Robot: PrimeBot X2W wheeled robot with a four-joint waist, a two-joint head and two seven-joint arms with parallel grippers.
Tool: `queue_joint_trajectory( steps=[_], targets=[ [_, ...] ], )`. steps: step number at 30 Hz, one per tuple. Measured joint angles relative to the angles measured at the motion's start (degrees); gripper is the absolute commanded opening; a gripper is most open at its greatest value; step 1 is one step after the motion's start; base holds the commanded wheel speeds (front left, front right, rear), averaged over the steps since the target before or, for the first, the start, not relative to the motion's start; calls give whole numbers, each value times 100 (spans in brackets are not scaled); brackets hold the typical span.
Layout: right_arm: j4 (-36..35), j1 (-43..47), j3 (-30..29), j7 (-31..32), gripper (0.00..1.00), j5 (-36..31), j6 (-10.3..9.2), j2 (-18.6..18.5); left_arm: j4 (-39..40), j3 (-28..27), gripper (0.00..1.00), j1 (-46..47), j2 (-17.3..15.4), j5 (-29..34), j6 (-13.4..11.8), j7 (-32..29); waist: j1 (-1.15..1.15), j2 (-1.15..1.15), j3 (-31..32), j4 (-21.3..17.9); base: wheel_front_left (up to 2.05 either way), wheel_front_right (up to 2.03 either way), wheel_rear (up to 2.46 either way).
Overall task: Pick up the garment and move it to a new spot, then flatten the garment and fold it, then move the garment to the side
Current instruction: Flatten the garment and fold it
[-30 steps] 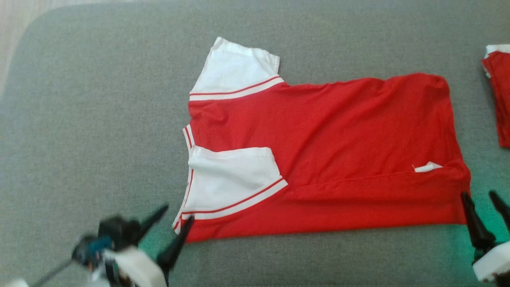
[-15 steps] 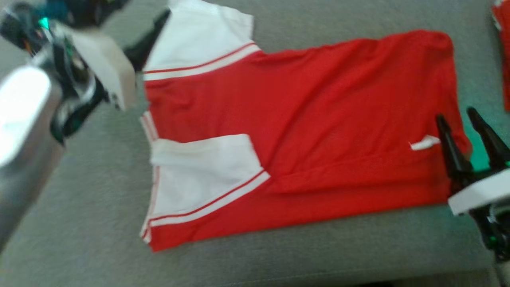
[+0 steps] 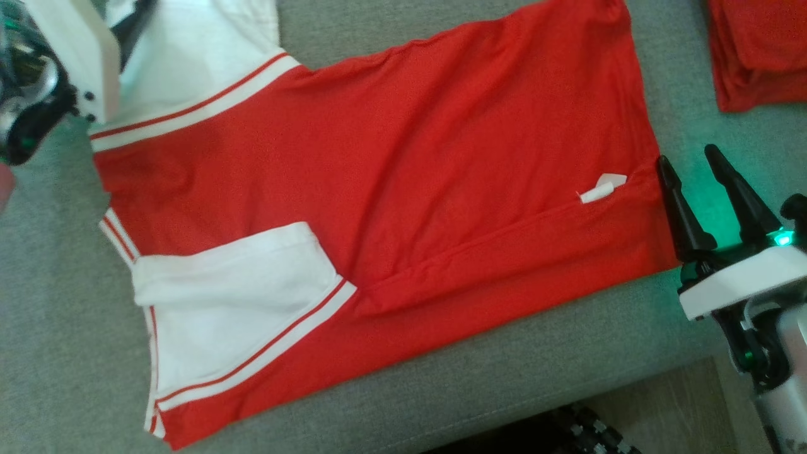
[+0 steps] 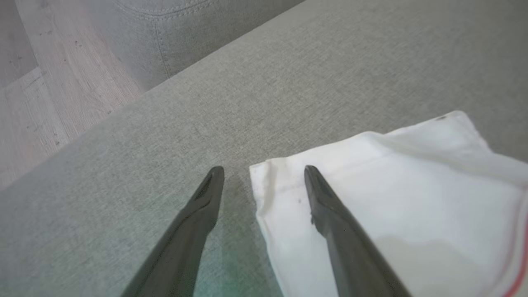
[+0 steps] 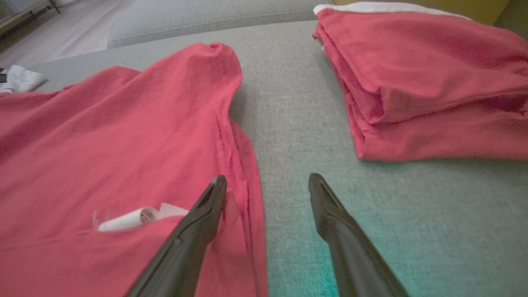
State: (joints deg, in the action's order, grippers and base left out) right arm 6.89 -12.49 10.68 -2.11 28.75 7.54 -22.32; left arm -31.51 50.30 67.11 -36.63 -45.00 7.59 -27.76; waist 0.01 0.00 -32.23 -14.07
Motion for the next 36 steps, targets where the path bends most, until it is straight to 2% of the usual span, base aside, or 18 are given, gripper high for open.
queue_joint_trajectory(
  steps=[3, 4, 5, 6, 7, 13, 18, 24, 29, 30, 32, 33, 34, 36],
  targets=[
    [91, 2, 0, -45, 100, 19, 0, 0, -167, 11, 100, 109, -11, -79, 0, -44, -1, 0, -72, -70, 0, 0, 0],
    [107, 2, 0, -49, 100, 19, 0, 0, -182, 32, 86, 141, -19, -114, 0, -49, -1, 0, -87, -81, 0, 0, 0],
    [122, 2, -2, -51, 100, 19, 0, 0, -198, 74, 40, 180, -23, -137, 0, -83, -1, 0, -97, -83, 0, 0, 0],
    [134, 2, -5, -68, 100, 19, -1, 0, -201, 127, 40, 208, -23, -182, 1, -124, -1, 0, -100, -77, 0, 0, 0],
    [135, -1, -8, -75, 100, 22, 0, 0, -199, 154, 0, 216, -20, -259, 1, -176, -1, 0, -98, -66, 0, 0, 0],
    [91, -210, -46, -44, 100, 124, 0, -42, -76, 345, 0, 214, -15, -506, 0, -130, -1, 0, -48, 89, 0, 0, 0],
    [113, -1085, 2, 286, 100, 478, 0, -346, 175, 541, 0, 213, -29, -508, 0, 245, -1, 0, 1, 280, 0, 0, 0],
    [808, -2137, 522, 894, 100, 864, 0, -721, 441, 776, 0, 435, -13, -492, 0, 561, -1, 0, -21, 565, 0, 0, 0],
    [1323, -2669, 1010, 1042, 100, 1163, -1, -965, 509, 950, 0, 672, 4, -494, 0, 705, -1, 0, -114, 767, 0, 0, 0],
    [1385, -2743, 1134, 1080, 91, 1218, 0, -1018, 516, 990, 0, 673, 10, -495, 0, 726, -1, 0, -132, 798, 0, 0, 0],
    [1460, -2844, 1373, 1105, 47, 1329, -1, -1107, 514, 1100, 0, 673, 8, -550, 0, 767, 0, 0, -163, 847, 0, 0, 0],
    [1486, -2874, 1481, 1105, 18, 1400, 0, -1127, 514, 1121, 0, 673, 10, -586, 0, 773, 0, 0, -172, 865, 0, 0, 0],
    [1486, -2874, 1481, 1105, 0, 1400, 0, -1127, 514, 1121, 0, 673, 10, -586, 0, 773, 0, 0, -172, 865, 0, 0, 0],
    [1513, -2927, 1692, 1088, 0, 1529, 0, -1193, 515, 1156, 0, 677, 11, -649, 0, 824, 0, 0, -177, 894, 0, 0, 0]
  ],
)
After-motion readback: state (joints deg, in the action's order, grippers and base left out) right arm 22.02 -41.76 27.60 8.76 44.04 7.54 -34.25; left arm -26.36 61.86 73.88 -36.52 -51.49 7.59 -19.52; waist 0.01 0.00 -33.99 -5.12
